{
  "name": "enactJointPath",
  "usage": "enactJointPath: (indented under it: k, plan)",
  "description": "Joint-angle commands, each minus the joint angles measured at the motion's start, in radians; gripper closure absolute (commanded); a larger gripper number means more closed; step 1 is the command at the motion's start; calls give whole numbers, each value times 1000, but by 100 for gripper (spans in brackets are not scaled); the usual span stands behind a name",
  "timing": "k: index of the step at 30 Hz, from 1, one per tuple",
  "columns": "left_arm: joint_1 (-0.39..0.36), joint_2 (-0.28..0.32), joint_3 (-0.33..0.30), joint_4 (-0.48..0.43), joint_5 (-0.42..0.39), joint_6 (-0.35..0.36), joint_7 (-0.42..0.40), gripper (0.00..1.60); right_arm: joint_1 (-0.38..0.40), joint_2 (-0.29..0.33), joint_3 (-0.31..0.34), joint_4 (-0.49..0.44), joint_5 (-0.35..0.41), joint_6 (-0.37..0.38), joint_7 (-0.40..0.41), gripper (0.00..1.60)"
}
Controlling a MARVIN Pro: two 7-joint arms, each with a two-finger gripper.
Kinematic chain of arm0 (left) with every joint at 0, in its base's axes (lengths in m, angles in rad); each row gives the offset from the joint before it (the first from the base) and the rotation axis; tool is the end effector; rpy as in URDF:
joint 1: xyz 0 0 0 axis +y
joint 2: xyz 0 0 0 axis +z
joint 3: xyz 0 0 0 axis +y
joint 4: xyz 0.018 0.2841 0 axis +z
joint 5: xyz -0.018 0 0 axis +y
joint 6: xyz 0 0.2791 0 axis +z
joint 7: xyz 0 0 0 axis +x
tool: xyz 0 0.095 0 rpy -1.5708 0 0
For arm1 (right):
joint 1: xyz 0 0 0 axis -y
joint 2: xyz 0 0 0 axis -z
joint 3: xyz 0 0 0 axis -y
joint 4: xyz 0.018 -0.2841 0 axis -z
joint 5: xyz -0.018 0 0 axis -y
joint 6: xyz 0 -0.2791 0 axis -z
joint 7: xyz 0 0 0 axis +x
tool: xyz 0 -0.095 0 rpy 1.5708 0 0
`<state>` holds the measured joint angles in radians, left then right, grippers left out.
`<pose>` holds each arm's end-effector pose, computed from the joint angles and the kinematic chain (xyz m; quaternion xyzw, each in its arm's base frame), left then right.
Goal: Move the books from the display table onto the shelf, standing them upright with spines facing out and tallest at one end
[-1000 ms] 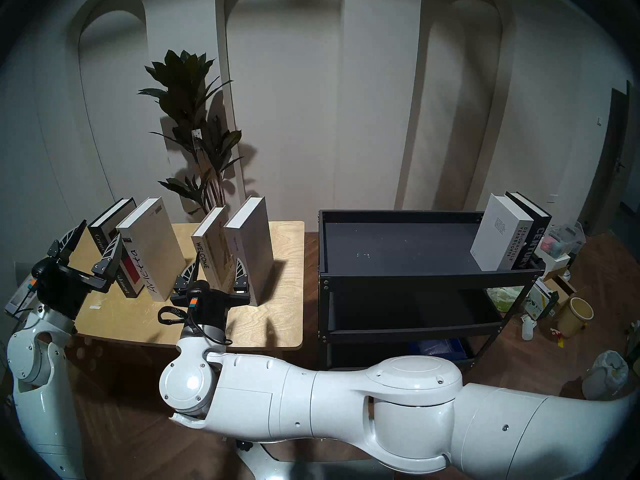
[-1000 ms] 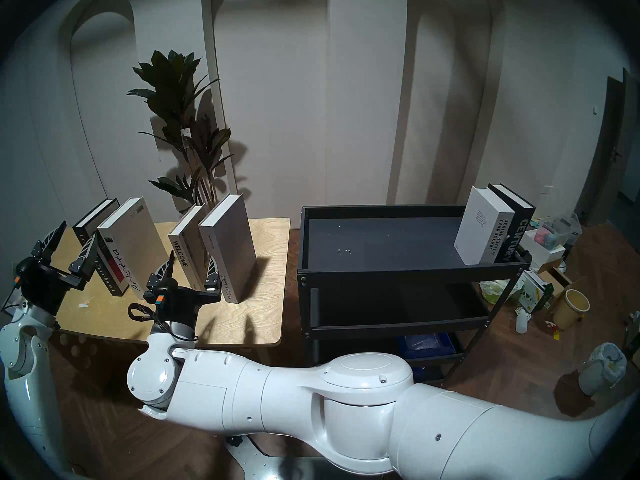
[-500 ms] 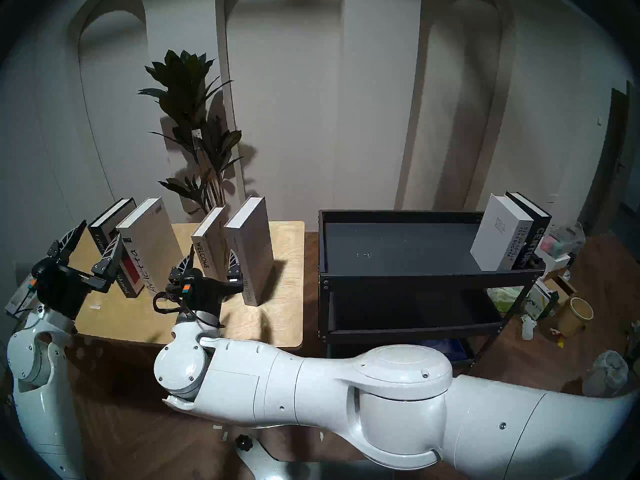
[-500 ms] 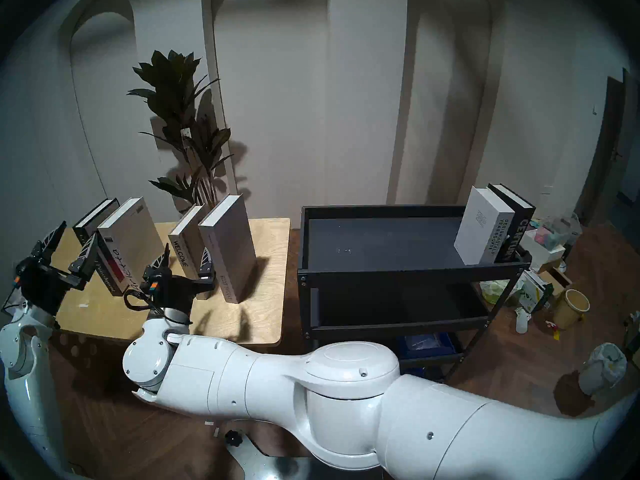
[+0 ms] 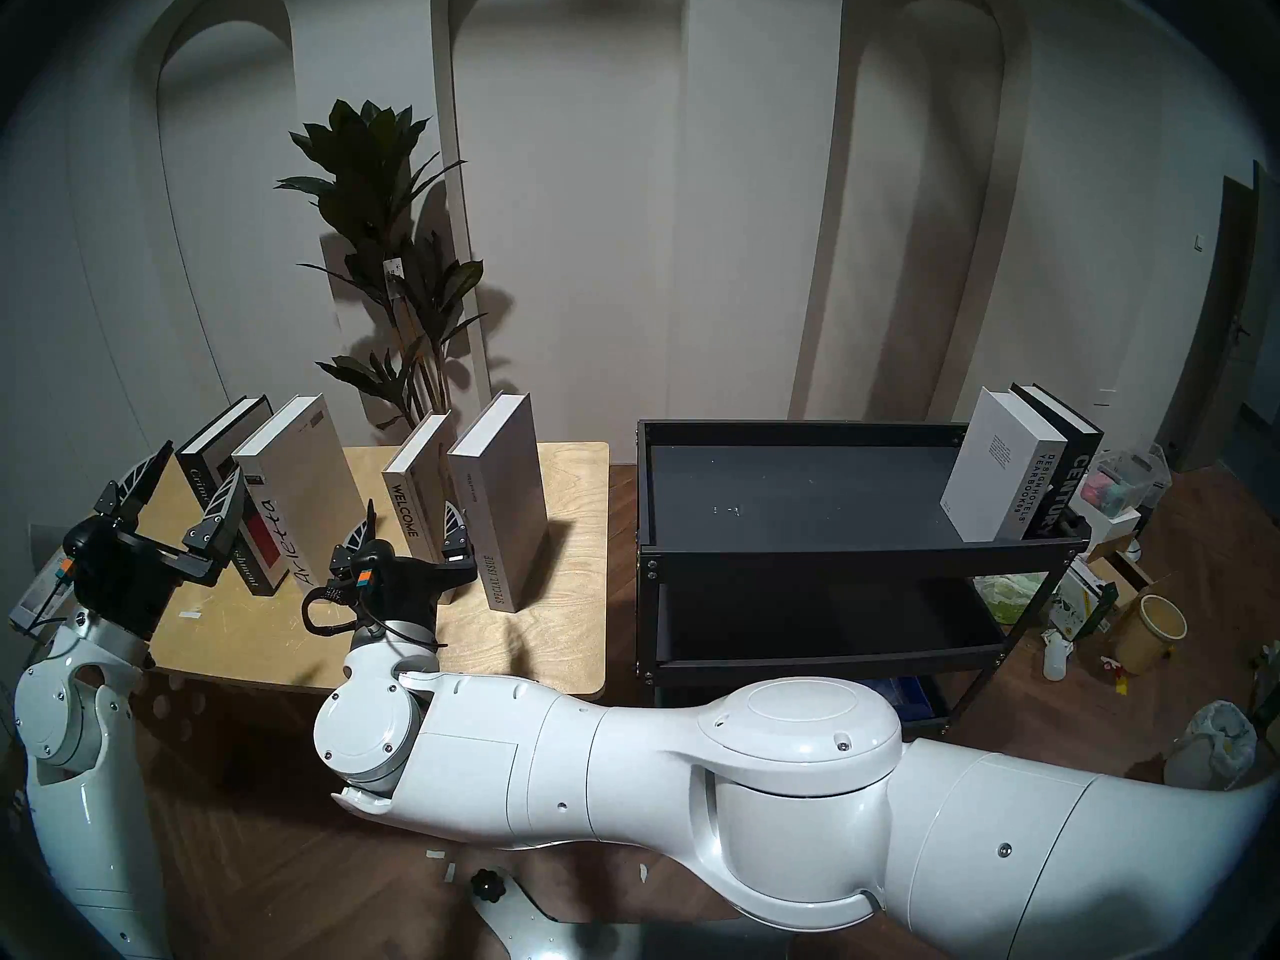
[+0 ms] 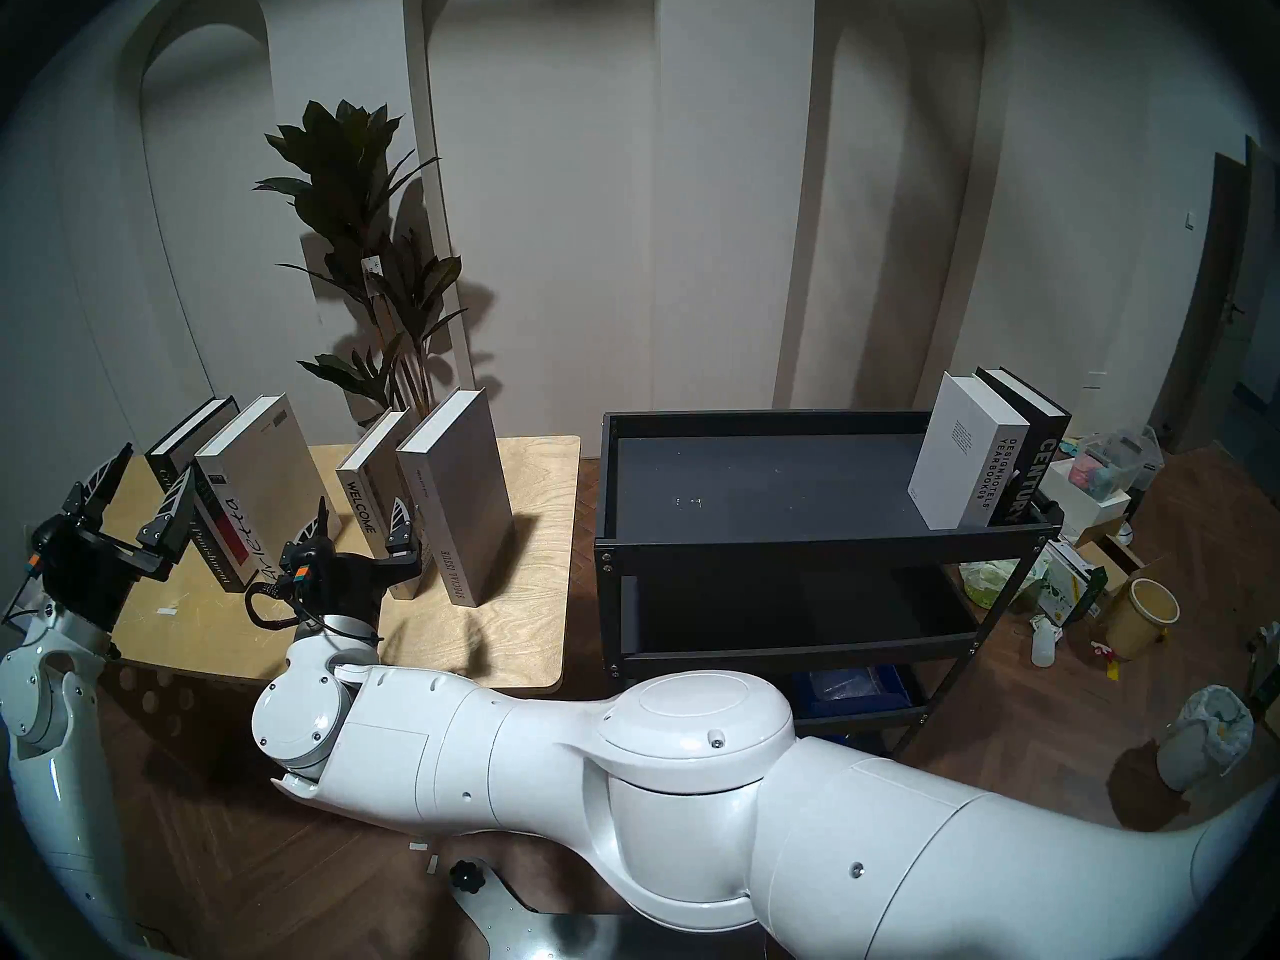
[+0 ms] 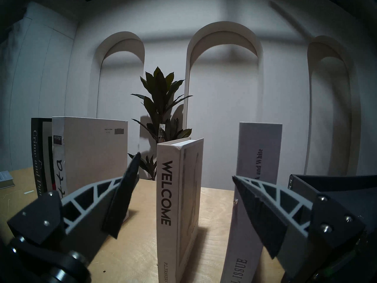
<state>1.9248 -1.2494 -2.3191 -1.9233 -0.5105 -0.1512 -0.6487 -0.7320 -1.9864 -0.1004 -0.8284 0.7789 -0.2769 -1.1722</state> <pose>0.2393 0.2359 -0.1656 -0.5667 0.1125 -0.8154 0.0365 0.3449 0.4113 -0.2442 -0.6536 -0.0972 -0.7472 0.0706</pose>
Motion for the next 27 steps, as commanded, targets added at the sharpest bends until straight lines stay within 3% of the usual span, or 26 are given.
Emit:
enactJointPath:
  k: [1,27]
  plan:
    - [-6,4,-3,-10,-1,-4,0,0,26,-21,14,-2,2,10,35,0]
    - [-6,5,-2,-4,-3,-3,0,0,86,-21,61,46,64,66,142,0]
